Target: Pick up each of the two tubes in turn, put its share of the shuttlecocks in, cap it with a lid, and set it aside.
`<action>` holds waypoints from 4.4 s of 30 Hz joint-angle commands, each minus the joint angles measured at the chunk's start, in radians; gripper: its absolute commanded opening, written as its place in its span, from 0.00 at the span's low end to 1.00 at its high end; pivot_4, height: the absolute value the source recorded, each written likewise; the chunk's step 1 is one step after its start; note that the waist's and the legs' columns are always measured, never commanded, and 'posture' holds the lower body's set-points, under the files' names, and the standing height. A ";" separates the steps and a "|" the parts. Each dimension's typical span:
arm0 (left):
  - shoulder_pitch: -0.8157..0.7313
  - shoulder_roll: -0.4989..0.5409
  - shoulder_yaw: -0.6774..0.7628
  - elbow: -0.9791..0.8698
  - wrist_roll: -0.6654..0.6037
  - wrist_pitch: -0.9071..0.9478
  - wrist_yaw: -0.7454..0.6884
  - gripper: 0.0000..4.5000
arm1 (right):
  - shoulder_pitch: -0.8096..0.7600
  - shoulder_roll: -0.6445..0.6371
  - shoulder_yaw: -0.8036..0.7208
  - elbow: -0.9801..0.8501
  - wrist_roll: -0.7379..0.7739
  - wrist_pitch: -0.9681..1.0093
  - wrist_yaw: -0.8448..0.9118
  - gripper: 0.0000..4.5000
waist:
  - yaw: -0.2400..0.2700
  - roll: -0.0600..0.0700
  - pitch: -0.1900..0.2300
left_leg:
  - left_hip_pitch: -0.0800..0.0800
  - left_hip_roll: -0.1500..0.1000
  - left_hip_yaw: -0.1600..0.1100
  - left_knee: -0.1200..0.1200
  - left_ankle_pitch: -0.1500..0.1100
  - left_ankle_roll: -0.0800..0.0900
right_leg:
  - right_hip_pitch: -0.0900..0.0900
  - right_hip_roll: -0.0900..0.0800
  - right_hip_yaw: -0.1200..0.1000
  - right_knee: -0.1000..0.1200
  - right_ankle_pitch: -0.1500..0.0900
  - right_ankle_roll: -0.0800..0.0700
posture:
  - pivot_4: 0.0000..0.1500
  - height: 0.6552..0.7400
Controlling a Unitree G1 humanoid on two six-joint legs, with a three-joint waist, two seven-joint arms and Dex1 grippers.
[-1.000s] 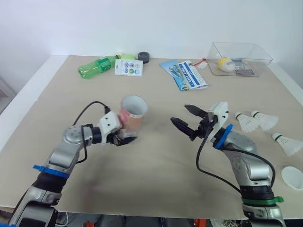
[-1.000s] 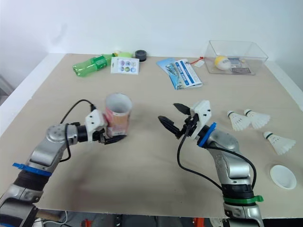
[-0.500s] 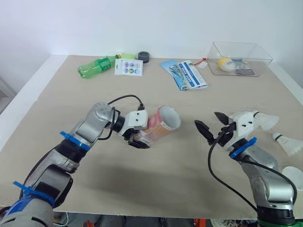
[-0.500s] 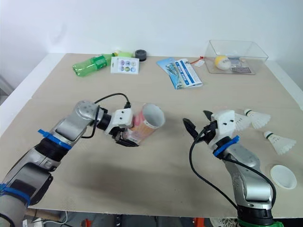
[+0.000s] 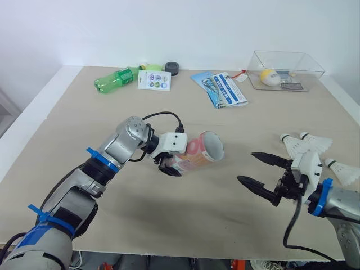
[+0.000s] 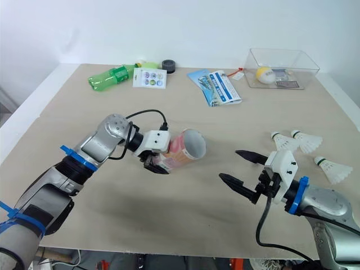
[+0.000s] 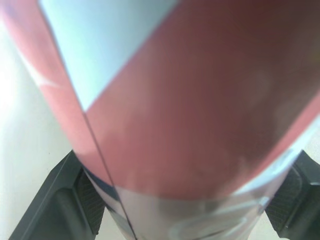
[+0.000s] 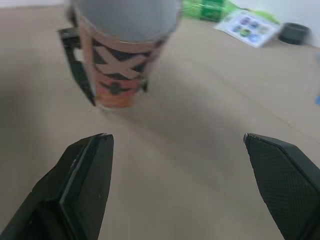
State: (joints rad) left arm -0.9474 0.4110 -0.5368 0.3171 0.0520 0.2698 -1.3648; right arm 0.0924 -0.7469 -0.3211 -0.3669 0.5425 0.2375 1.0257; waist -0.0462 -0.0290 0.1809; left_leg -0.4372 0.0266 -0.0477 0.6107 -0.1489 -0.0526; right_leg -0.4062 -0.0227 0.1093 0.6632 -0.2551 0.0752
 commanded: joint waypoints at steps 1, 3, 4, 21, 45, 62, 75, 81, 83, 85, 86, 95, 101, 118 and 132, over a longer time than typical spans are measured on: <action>-0.027 -0.007 0.005 0.001 0.006 -0.002 -0.011 0.83 | -0.047 -0.010 0.012 0.026 -0.002 -0.053 0.042 1.00 | -0.002 0.000 0.000 | 0.000 0.000 0.000 0.000 0.000 0.000 | 0.000 0.000 0.000 0.000 0.000 0.000 | 1.00 1.00; -0.029 -0.017 0.015 0.001 -0.001 0.000 -0.007 0.83 | -0.070 0.004 0.006 0.048 -0.007 -0.065 0.023 1.00 | -0.002 0.000 0.000 | 0.000 0.000 0.000 0.000 0.000 0.000 | 0.000 0.000 0.000 0.000 0.000 0.000 | 1.00 1.00; -0.030 -0.021 0.019 0.000 -0.002 0.002 -0.004 0.83 | -0.076 0.015 -0.014 0.061 0.003 -0.050 -0.006 1.00 | -0.001 0.000 0.000 | 0.000 0.000 0.000 0.000 0.000 0.000 | 0.000 0.000 0.000 0.000 0.000 0.000 | 1.00 1.00; -0.030 -0.065 -0.024 -0.052 0.050 0.079 0.022 0.83 | -0.121 0.109 -0.186 0.226 -0.082 0.218 -0.571 1.00 | -0.002 0.003 -0.001 | 0.000 0.000 0.000 0.000 0.000 0.002 | 0.000 0.000 0.001 0.000 0.002 0.001 | 1.00 1.00; -0.066 -0.085 -0.018 -0.031 0.095 0.173 0.064 0.82 | -0.430 0.135 -0.046 0.589 -0.243 0.138 -0.646 0.58 | -0.003 0.004 -0.001 | 0.000 -0.001 0.000 0.000 0.000 0.002 | 0.000 0.001 0.001 0.001 0.004 0.006 | 1.00 1.00; 0.022 -0.084 0.034 -0.043 0.039 0.136 0.110 0.82 | -0.362 0.026 0.010 0.393 -0.291 -0.101 -0.427 0.01 | -0.003 0.007 -0.002 | 0.000 -0.001 0.000 0.000 0.000 0.002 | 0.000 0.001 0.002 0.001 0.004 0.006 | 1.00 1.00; 0.067 -0.037 0.052 -0.063 0.046 0.127 0.150 0.82 | -0.426 -0.298 0.027 0.065 -0.088 -0.154 0.095 0.01 | -0.005 0.006 -0.001 | 0.000 0.000 0.000 0.005 0.000 0.002 | 0.002 0.001 0.001 0.001 0.004 0.005 | 1.00 1.00; 0.045 -0.045 0.045 -0.038 0.046 0.123 0.152 0.82 | -0.514 -0.328 0.123 0.032 -0.126 -0.172 0.151 0.01 | -0.010 0.005 -0.001 | 0.001 0.002 0.001 0.007 0.001 0.003 | 0.002 0.002 0.001 0.002 0.006 0.001 | 1.00 1.00; 0.041 -0.050 0.042 -0.038 0.045 0.127 0.152 0.82 | -0.526 -0.315 0.157 0.035 -0.146 -0.183 0.152 0.01 | -0.010 0.005 -0.001 | 0.000 0.002 0.001 0.007 0.001 0.003 | 0.002 0.001 0.001 0.002 0.006 0.001 | 1.00 1.00; 0.037 -0.057 0.041 -0.039 0.044 0.132 0.154 0.82 | -0.537 -0.302 0.191 0.043 -0.162 -0.197 0.161 0.01 | -0.010 0.005 -0.001 | 0.000 0.001 0.002 0.008 0.001 0.003 | 0.001 0.001 0.002 0.001 0.006 0.001 | 1.00 1.00; 0.034 -0.062 0.042 -0.038 0.042 0.133 0.158 0.82 | -0.540 -0.296 0.209 0.061 -0.184 -0.219 0.165 0.01 | -0.009 0.005 -0.001 | 0.000 0.001 0.002 0.008 0.001 0.003 | 0.001 0.001 0.002 0.001 0.006 0.001 | 1.00 1.00; 0.033 -0.074 0.041 -0.041 0.040 0.144 0.170 0.82 | -0.592 -0.272 0.253 0.098 -0.164 -0.210 0.207 0.23 | -0.002 0.005 -0.001 | -0.001 0.001 0.002 0.007 0.001 0.003 | 0.001 0.001 0.002 0.002 0.006 0.002 | 1.00 1.00; 0.039 -0.073 0.039 -0.049 0.037 0.154 0.169 0.82 | -0.586 -0.282 0.178 0.071 -0.054 -0.088 0.187 0.86 | -0.002 0.005 -0.001 | -0.001 0.001 0.002 0.008 0.001 0.003 | 0.001 0.001 0.002 0.002 0.006 0.002 | 1.00 1.00; 0.028 -0.129 0.025 -0.038 0.030 0.149 0.183 0.82 | -0.053 0.066 -0.413 0.183 -0.100 0.111 -0.488 0.99 | 0.006 0.010 -0.003 | -0.001 -0.001 0.002 0.008 0.001 0.003 | 0.001 0.000 0.003 0.002 0.006 0.004 | 1.00 1.00; 0.041 -0.133 0.029 -0.067 0.020 0.172 0.187 0.82 | 0.096 0.063 -0.479 0.342 -0.160 -0.050 -0.493 0.99 | -0.001 0.011 -0.004 | 0.000 -0.001 0.002 0.008 0.001 0.003 | 0.002 0.000 0.003 0.001 0.006 0.003 | 1.00 1.00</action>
State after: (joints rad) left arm -0.9068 0.2873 -0.5099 0.2830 0.0792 0.4391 -1.1814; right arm 0.1986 -0.6657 -0.7628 -0.0299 0.3757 0.2058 0.5428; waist -0.0471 -0.0179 0.1772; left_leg -0.4374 0.0260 -0.0454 0.6190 -0.1477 -0.0492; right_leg -0.4045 -0.0227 0.1126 0.6646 -0.2486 0.0781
